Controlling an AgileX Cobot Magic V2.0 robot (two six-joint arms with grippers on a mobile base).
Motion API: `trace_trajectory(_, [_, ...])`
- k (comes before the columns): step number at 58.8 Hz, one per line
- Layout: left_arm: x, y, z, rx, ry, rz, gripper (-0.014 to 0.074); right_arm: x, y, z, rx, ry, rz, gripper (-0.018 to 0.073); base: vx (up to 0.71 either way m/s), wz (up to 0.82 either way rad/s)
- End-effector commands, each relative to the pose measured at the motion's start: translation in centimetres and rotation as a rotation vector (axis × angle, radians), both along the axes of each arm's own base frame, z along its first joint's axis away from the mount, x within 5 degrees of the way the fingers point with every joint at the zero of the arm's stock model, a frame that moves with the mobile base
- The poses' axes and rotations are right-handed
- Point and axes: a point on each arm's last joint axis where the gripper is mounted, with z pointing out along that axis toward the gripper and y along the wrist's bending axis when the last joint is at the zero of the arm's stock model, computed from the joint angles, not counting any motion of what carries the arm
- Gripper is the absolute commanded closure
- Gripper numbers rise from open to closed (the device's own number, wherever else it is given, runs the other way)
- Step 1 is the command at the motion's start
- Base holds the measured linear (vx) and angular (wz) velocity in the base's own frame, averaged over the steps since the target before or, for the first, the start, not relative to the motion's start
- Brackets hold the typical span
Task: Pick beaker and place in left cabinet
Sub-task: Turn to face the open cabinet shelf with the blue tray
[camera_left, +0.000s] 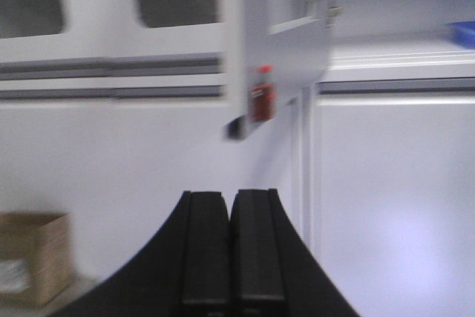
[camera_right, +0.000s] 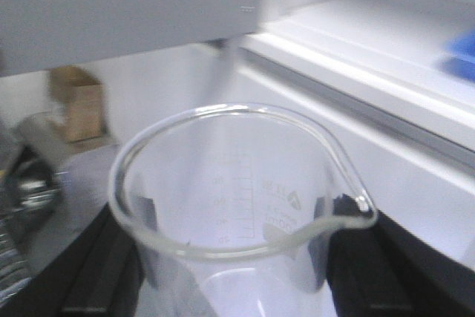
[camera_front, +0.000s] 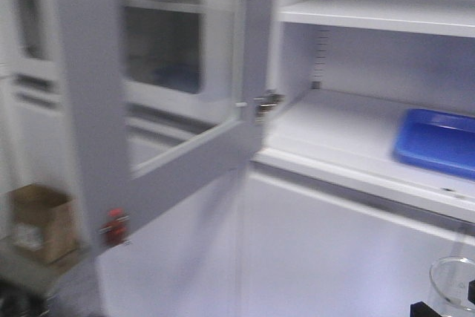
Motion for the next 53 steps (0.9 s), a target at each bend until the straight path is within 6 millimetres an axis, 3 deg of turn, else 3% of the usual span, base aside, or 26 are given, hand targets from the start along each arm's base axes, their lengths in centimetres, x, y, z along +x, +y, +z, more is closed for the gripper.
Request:
trace_trajectory(1, [-0.15,0.03,0.32,-0.032,-0.082,-0.004,0.0596,0.1,0.27,1.72,0.039,-0.094,0.027,0.0564,0.27,-1.04])
trace_trajectory(24, [-0.15,0.03,0.32,-0.032,-0.082,-0.004,0.0596,0.1,0.27,1.72,0.039,-0.094,0.027,0.0564,0.22,-0.76])
trace_trajectory(53, [-0.15,0.03,0.32,-0.032,-0.082,-0.004,0.0596,0.1,0.27,1.72,0.039,-0.094,0.027,0.0564,0.23,-0.34])
